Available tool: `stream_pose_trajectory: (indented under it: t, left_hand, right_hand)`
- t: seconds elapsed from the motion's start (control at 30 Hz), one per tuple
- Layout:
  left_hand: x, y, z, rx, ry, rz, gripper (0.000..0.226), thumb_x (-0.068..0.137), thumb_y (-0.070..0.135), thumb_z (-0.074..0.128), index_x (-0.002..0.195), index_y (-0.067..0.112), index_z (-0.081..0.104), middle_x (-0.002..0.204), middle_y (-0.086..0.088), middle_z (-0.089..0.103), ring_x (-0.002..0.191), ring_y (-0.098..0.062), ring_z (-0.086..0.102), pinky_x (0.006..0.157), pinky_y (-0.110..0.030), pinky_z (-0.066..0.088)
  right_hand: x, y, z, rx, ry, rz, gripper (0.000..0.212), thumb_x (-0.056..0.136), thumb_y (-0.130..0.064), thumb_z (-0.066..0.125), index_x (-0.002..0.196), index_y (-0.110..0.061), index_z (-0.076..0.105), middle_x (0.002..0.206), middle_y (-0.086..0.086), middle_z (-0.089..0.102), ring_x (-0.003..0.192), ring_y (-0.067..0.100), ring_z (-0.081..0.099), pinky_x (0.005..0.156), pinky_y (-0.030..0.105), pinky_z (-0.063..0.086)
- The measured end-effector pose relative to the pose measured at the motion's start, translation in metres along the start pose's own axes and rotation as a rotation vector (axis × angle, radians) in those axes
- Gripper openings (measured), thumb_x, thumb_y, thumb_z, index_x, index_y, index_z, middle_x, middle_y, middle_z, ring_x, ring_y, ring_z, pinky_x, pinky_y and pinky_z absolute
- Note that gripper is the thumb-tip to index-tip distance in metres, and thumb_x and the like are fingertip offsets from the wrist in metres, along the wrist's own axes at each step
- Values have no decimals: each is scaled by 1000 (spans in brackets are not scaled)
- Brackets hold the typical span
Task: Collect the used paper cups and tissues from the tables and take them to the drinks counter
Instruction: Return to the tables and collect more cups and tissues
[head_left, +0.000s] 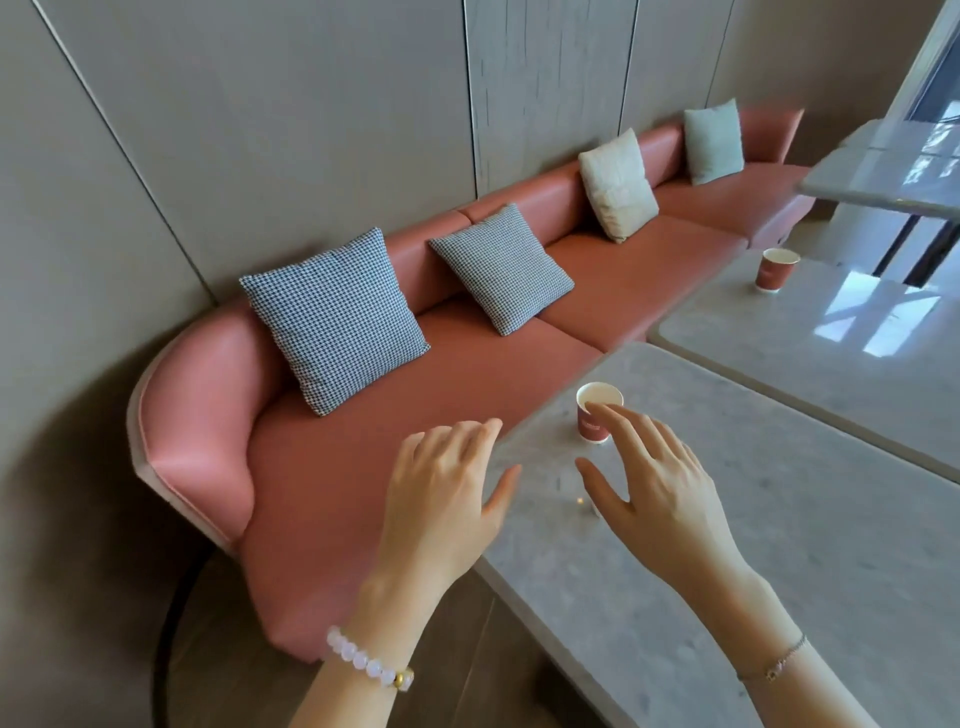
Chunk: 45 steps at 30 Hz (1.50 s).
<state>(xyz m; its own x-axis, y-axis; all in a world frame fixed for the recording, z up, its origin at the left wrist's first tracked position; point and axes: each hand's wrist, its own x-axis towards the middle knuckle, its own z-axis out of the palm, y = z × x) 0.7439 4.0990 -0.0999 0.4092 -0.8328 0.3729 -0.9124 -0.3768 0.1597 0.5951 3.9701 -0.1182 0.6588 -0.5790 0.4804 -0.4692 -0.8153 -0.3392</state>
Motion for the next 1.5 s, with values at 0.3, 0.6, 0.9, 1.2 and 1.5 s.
stream_pose_trajectory:
  t: [0.3,0.6,0.9,1.2,1.5]
  left_hand:
    - [71,-10,46,-82,-75,180,49,90,45,39,120,13,60,109,0,67,98,-22,62,85,-39,49]
    - [146,-33,90,-196,-21,440,42,85,41,44,111,15,64,102,2,67,91,-21,62,79,-36,48]
    - [188,-65,129,-266,-137,633,45,86,42,41,115,16,63,107,3,66,97,-22,62,85,-36,48]
    - [199,-75,154,-319,-257,653,46,85,42,40,116,16,63,108,2,66,98,-23,62,87,-39,48]
    - [194,-77,180,-286,-311,614,46,85,41,42,113,14,65,106,0,67,97,-23,63,86,-38,49]
  right_hand:
    - [25,28,22,-104,41,150,46,87,-39,54,126,-15,56,121,1,63,108,23,61,88,33,47]
    - [47,24,59,-228,133,349,49,89,-43,46,126,-13,56,122,3,63,108,26,62,88,37,50]
    - [68,9,94,-313,176,607,52,89,-44,44,127,-11,57,123,3,63,111,25,60,90,36,48]
    - [72,11,115,-299,146,726,50,90,-41,48,128,-10,57,125,4,62,115,27,58,92,38,47]
    - [72,27,133,-238,66,746,51,89,-41,46,128,-9,56,125,4,62,115,27,58,92,39,48]
